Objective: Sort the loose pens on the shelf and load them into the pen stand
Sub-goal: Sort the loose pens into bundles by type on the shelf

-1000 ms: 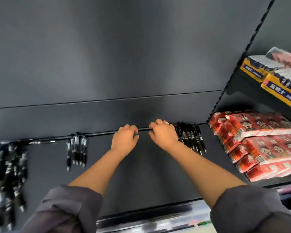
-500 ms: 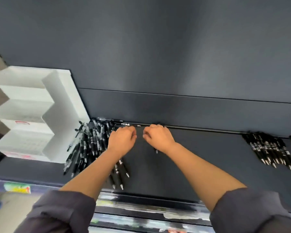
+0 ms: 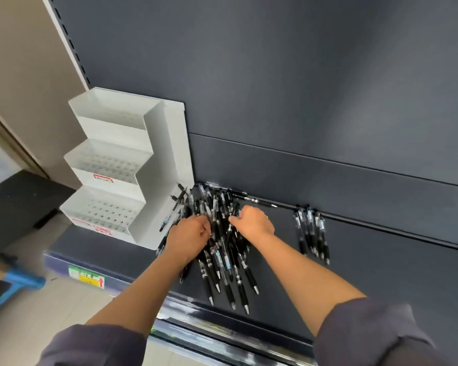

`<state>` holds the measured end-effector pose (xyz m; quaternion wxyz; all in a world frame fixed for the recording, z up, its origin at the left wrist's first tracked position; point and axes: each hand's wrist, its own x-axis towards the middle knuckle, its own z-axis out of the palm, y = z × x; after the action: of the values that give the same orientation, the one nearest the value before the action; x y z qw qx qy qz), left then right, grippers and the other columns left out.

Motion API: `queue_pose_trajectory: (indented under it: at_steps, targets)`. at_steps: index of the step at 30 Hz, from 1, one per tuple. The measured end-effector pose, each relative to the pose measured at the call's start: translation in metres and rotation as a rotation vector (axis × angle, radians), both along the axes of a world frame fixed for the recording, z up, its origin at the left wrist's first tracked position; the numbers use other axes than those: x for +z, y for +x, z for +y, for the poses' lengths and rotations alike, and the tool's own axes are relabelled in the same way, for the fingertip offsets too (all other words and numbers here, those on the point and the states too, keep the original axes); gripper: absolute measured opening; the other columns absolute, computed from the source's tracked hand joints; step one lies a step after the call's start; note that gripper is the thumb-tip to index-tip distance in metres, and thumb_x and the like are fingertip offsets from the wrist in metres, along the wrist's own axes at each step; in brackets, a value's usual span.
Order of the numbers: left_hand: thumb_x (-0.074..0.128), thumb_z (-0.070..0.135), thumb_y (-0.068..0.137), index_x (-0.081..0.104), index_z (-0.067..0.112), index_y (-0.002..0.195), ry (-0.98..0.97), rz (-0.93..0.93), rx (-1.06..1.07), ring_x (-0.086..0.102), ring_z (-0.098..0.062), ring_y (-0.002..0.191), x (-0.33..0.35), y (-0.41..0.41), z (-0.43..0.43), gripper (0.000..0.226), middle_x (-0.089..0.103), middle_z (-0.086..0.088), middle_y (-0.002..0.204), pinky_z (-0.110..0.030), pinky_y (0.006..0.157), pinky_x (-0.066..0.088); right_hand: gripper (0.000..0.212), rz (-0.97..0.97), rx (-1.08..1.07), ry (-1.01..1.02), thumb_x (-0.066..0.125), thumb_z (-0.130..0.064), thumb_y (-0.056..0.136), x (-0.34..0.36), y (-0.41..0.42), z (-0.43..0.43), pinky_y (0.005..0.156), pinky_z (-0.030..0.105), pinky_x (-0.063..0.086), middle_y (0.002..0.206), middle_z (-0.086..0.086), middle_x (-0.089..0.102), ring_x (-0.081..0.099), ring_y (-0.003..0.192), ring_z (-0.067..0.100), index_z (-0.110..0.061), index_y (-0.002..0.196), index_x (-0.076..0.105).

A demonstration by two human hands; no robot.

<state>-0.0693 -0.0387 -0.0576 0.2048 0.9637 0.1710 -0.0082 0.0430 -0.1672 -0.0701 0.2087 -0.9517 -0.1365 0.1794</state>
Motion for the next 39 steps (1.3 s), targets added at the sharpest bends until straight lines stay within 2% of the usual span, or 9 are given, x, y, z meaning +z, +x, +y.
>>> queue_pose_trajectory:
  at_steps: [2,5,9,12,16,20,24,33,39]
  targets:
    - [0.044,0.016,0.091,0.061,0.019,0.098,-0.013,0.004,-0.01,0.057,-0.023,0.093,0.0,0.003,0.001,0.019,0.062,0.0,0.101,-0.038,0.081,0.049,0.046,-0.005,-0.038,-0.053,0.055,-0.056,0.085,-0.004,0.002,0.01,0.068,0.031,0.042,0.114,0.003,0.056,0.058,0.103,0.027,-0.017,0.109,0.058]
    - [0.043,0.016,0.092,0.06,0.018,0.099,-0.023,0.0,-0.036,0.057,-0.023,0.093,-0.001,0.011,0.001,0.018,0.061,-0.001,0.099,-0.038,0.081,0.048,0.038,0.008,-0.052,-0.089,0.053,-0.044,0.088,-0.009,0.007,0.018,0.07,0.031,0.041,0.121,0.004,0.054,0.056,0.106,0.029,-0.015,0.112,0.059]
    - [0.044,0.017,0.092,0.06,0.02,0.102,-0.04,0.02,-0.036,0.057,-0.02,0.096,-0.004,0.026,-0.002,0.019,0.061,0.001,0.102,-0.039,0.083,0.049,0.024,0.064,-0.127,0.046,0.04,-0.027,0.091,-0.003,0.019,0.014,0.065,0.029,0.039,0.1,0.008,0.063,0.055,0.082,0.026,-0.014,0.089,0.06]
    - [0.043,0.019,0.094,0.06,0.02,0.107,-0.047,0.044,-0.024,0.056,-0.022,0.099,-0.007,0.038,-0.006,0.021,0.06,0.0,0.105,-0.04,0.084,0.049,0.02,0.055,-0.086,0.019,0.045,-0.033,0.089,0.001,0.026,0.006,0.065,0.028,0.04,0.092,0.004,0.063,0.06,0.084,0.027,-0.018,0.084,0.056]
    - [0.045,0.017,0.095,0.06,0.017,0.116,-0.097,0.032,0.027,0.054,-0.022,0.105,-0.012,0.048,-0.013,0.026,0.056,-0.003,0.11,-0.036,0.086,0.047,0.038,0.04,-0.034,0.023,0.056,-0.053,0.082,-0.007,0.025,0.012,0.072,0.031,0.046,0.103,0.001,0.064,0.062,0.098,0.026,-0.018,0.096,0.057]
    - [0.047,0.013,0.093,0.059,0.015,0.114,-0.103,0.006,0.059,0.054,-0.023,0.101,-0.016,0.049,-0.013,0.025,0.05,-0.003,0.107,-0.035,0.081,0.047,0.046,0.034,0.014,0.042,0.062,-0.044,0.084,-0.014,0.024,0.026,0.083,0.036,0.047,0.126,0.005,0.05,0.056,0.111,0.029,-0.016,0.118,0.051]
    - [0.051,0.016,0.091,0.06,0.016,0.108,-0.054,-0.004,0.109,0.051,-0.023,0.106,-0.02,0.047,-0.014,0.019,0.05,-0.003,0.112,-0.036,0.086,0.047,0.045,-0.043,0.079,-0.015,0.061,-0.038,0.087,-0.018,0.024,0.029,0.076,0.036,0.046,0.128,0.009,0.047,0.056,0.11,0.031,-0.013,0.121,0.047]
    - [0.041,0.01,0.091,0.058,0.016,0.111,0.007,0.006,0.222,0.048,-0.026,0.106,-0.015,0.06,-0.03,0.026,0.051,-0.006,0.109,-0.036,0.077,0.045,0.029,-0.177,0.306,-0.15,0.058,-0.044,0.086,-0.017,0.027,0.019,0.065,0.032,0.038,0.117,0.006,0.049,0.054,0.102,0.031,-0.016,0.089,0.061]
    - [0.044,0.015,0.092,0.055,0.018,0.118,0.018,0.016,0.168,0.048,-0.026,0.11,-0.013,0.069,-0.027,0.029,0.055,-0.005,0.111,-0.036,0.085,0.044,0.026,0.045,0.121,0.082,0.046,-0.038,0.087,-0.006,0.041,0.013,0.07,0.032,0.042,0.109,0.01,0.062,0.061,0.098,0.033,-0.014,0.095,0.055]
